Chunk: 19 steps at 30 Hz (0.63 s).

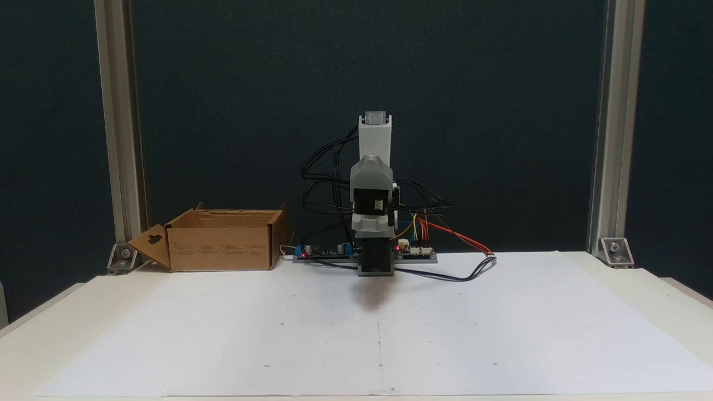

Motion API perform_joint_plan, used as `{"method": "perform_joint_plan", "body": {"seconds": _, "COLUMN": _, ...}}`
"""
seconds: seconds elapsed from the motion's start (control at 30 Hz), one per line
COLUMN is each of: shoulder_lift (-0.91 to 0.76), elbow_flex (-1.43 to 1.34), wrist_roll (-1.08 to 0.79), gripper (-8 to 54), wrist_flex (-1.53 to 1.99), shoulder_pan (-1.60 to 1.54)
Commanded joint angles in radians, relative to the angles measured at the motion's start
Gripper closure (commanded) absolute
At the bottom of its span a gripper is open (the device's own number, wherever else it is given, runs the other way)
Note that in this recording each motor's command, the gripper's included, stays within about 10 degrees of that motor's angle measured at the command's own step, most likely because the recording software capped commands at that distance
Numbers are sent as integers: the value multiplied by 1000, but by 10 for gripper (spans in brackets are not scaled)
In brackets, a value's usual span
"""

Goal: Grasp a green dice and put it in the bin.

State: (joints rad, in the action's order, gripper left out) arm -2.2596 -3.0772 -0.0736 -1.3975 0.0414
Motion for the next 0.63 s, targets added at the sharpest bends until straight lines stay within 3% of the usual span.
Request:
{"method": "perform_joint_plan", "body": {"seconds": 0.0, "shoulder_lift": -106, "elbow_flex": -48, "wrist_roll": 25, "gripper": 11, "wrist_flex": -55, "shoulder_pan": 0}}
{"method": "perform_joint_plan", "body": {"seconds": 0.6, "shoulder_lift": -106, "elbow_flex": -48, "wrist_roll": 25, "gripper": 11, "wrist_flex": -46, "shoulder_pan": 2}}
